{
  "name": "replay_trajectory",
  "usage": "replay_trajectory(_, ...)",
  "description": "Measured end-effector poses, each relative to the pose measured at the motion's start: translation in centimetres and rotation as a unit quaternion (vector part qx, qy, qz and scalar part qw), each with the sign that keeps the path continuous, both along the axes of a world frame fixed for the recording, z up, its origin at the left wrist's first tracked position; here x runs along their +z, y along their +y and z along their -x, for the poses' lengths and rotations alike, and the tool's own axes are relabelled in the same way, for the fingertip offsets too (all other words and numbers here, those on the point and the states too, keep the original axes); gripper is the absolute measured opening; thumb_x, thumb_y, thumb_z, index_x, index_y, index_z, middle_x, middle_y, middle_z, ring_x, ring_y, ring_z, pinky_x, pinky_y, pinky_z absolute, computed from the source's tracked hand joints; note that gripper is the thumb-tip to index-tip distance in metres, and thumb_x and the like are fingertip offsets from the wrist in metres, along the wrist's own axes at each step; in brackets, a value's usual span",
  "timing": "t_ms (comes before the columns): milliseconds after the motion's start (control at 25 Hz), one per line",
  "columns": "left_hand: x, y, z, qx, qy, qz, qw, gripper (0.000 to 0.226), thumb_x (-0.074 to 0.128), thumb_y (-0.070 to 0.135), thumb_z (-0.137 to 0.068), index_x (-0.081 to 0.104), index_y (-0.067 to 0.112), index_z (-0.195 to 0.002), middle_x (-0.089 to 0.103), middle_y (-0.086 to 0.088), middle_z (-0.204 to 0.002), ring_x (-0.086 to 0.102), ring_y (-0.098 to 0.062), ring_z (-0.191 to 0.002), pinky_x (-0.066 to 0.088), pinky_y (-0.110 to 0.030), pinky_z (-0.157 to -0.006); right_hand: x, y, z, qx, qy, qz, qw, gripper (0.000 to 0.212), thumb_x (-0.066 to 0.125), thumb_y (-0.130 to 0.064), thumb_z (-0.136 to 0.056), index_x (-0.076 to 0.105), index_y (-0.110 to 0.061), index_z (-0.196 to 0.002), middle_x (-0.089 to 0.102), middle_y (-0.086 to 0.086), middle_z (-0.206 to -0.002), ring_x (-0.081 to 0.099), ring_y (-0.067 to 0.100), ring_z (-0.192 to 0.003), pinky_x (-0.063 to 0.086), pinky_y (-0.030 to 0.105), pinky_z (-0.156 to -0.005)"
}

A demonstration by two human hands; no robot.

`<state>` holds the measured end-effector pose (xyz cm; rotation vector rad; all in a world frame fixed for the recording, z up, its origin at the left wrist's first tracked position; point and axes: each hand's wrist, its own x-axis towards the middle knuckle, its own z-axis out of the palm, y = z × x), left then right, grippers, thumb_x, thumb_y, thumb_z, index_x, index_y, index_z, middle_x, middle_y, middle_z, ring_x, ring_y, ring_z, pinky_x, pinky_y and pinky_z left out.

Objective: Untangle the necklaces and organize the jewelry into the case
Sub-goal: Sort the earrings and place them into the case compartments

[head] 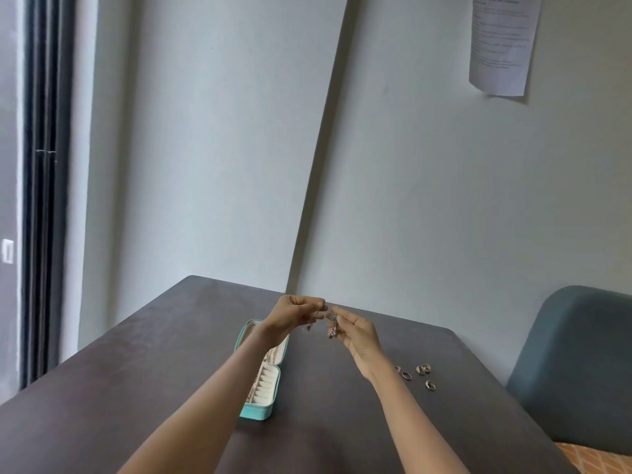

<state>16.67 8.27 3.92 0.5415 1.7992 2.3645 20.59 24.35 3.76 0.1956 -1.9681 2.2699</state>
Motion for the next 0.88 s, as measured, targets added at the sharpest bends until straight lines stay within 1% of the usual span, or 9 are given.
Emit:
replay_trajectory(80, -0.1, -0.6, -0.3, 0.005, 0.009, 0.016, 1.000, 0.010, 0.065, 0.005, -0.086, 0.070, 0.001, -0.092, 0.073, -0.005, -0.081, 0.068, -0.011, -0.069, 0.055, -0.023, -0.074, 0.1, -1.0, 0.1, -0.039, 0.000, -0.035, 0.999, 0.019, 0.055, -0.005, -0.092, 0.066, -0.002, -0.107, 0.068, 0.007, -0.085, 0.054, 0.014, -0.068, 0.052, 0.018, -0.065)
replay_trajectory(200, -0.2, -1.1, -0.5, 0.014, 0.025, 0.052, 0.998, 0.009, 0.067, 0.004, -0.084, 0.073, 0.004, -0.090, 0.072, -0.006, -0.077, 0.067, -0.011, -0.068, 0.057, -0.022, -0.072, 0.3, -1.6, 0.3, -0.072, 0.007, -0.076, 0.994, 0.014, 0.062, -0.010, -0.088, 0.070, -0.002, -0.095, 0.064, 0.004, -0.075, 0.048, 0.011, -0.060, 0.047, 0.018, -0.062)
replay_trajectory(360, -0.1, -1.5, -0.9, 0.020, 0.052, 0.092, 0.994, 0.007, 0.068, 0.004, -0.083, 0.073, 0.008, -0.085, 0.072, -0.001, -0.071, 0.067, -0.008, -0.063, 0.054, -0.020, -0.068, 0.8, -2.2, 0.0, -0.099, 0.033, -0.183, 0.977, 0.010, 0.063, -0.017, -0.088, 0.072, -0.013, -0.086, 0.063, -0.010, -0.068, 0.050, 0.001, -0.060, 0.042, 0.013, -0.061)
replay_trajectory(440, 0.1, -1.5, -1.0, 0.037, 0.061, 0.100, 0.992, 0.004, 0.068, 0.005, -0.083, 0.072, 0.005, -0.084, 0.071, 0.000, -0.066, 0.065, -0.006, -0.059, 0.054, -0.018, -0.065, 1.0, -2.5, -0.2, -0.116, 0.038, -0.188, 0.975, 0.009, 0.064, -0.018, -0.087, 0.073, -0.014, -0.087, 0.061, -0.013, -0.065, 0.050, -0.001, -0.058, 0.040, 0.011, -0.059)
replay_trajectory(480, 0.2, -1.5, -1.0, 0.049, 0.060, 0.100, 0.992, 0.005, 0.067, 0.004, -0.084, 0.072, 0.001, -0.085, 0.070, 0.000, -0.065, 0.064, -0.006, -0.058, 0.054, -0.018, -0.063, 1.1, -2.7, -0.2, -0.111, 0.037, -0.177, 0.977, 0.007, 0.066, -0.018, -0.086, 0.072, -0.015, -0.086, 0.063, -0.012, -0.067, 0.051, -0.001, -0.059, 0.041, 0.011, -0.061)
replay_trajectory(560, 0.4, -1.8, -0.9, 0.064, 0.056, 0.106, 0.991, 0.012, 0.066, 0.004, -0.085, 0.069, -0.006, -0.090, 0.069, -0.003, -0.065, 0.064, -0.006, -0.057, 0.053, -0.017, -0.061, 1.3, -3.0, -0.6, -0.083, 0.036, -0.158, 0.983, 0.006, 0.067, -0.014, -0.085, 0.071, -0.019, -0.085, 0.069, -0.005, -0.077, 0.059, 0.002, -0.069, 0.046, 0.015, -0.067)
replay_trajectory(640, 0.2, -2.0, -0.8, 0.072, 0.064, 0.116, 0.989, 0.014, 0.066, 0.005, -0.085, 0.069, -0.007, -0.091, 0.067, -0.007, -0.067, 0.063, -0.006, -0.057, 0.051, -0.018, -0.060, 1.4, -3.3, -0.9, -0.058, 0.029, -0.153, 0.986, 0.010, 0.067, -0.010, -0.084, 0.066, -0.019, -0.088, 0.070, -0.001, -0.084, 0.064, 0.009, -0.078, 0.050, 0.019, -0.069)
replay_trajectory(760, 0.0, -2.1, -0.9, 0.084, 0.080, 0.113, 0.987, 0.016, 0.067, 0.003, -0.083, 0.069, -0.011, -0.089, 0.065, -0.009, -0.066, 0.056, -0.009, -0.055, 0.047, -0.017, -0.057, 0.9, -3.8, -1.0, -0.067, 0.019, -0.170, 0.983, 0.017, 0.070, -0.010, -0.081, 0.060, -0.019, -0.090, 0.071, 0.004, -0.084, 0.066, 0.013, -0.075, 0.051, 0.022, -0.065)
replay_trajectory(880, 0.1, -2.1, -0.9, 0.076, 0.087, 0.099, 0.988, 0.014, 0.067, 0.001, -0.082, 0.069, -0.010, -0.089, 0.066, -0.012, -0.072, 0.061, -0.012, -0.062, 0.052, -0.020, -0.067, 0.3, -3.7, -0.7, -0.111, 0.028, -0.180, 0.977, 0.015, 0.067, -0.009, -0.081, 0.059, -0.019, -0.089, 0.071, 0.007, -0.083, 0.066, 0.016, -0.070, 0.052, 0.024, -0.065)
